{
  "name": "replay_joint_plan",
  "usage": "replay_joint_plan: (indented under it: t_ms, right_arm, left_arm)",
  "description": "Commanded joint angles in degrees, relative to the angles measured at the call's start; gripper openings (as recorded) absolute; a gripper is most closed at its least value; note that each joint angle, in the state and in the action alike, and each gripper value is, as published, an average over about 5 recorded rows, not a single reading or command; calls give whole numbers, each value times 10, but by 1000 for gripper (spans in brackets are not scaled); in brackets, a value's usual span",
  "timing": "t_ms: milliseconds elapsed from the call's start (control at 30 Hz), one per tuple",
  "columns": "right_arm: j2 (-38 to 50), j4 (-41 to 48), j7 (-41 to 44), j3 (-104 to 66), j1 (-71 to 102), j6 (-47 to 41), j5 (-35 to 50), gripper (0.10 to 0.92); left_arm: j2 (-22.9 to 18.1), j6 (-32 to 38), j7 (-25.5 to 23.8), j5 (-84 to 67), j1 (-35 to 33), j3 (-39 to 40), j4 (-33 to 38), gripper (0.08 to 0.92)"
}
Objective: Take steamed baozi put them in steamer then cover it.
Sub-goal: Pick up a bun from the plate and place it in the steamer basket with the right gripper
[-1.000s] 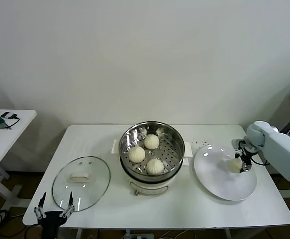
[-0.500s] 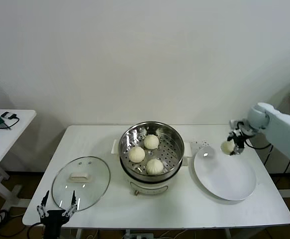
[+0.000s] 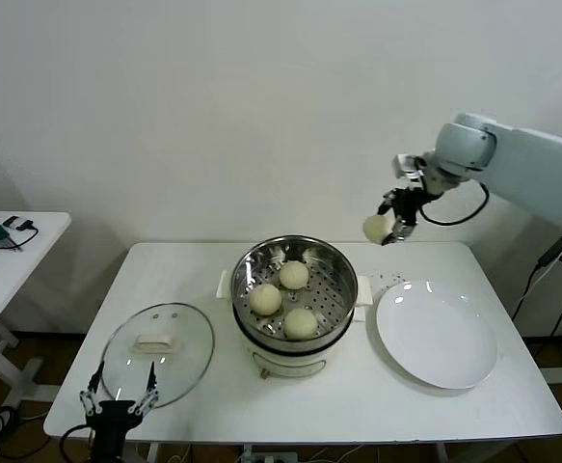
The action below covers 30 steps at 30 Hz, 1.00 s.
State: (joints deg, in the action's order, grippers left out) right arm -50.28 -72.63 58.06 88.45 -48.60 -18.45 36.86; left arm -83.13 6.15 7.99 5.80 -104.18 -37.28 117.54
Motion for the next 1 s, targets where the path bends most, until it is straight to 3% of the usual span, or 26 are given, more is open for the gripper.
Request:
replay_joint_plan:
  t_ms: [33,533,1000]
  right_arm:
    - [-88,-91,-85,148,-99,-65,171,687]
    - [-212,-26,-137,159,16,-89,168,687]
    - [-218,-13,-149,151,60,-94,150,689]
  left_arm:
    - [0,5,0,9,-8,8,13,823]
    - [0,3,2,8,-3,4,2,823]
    - [-4,-3,4,1,7,1,-6,823]
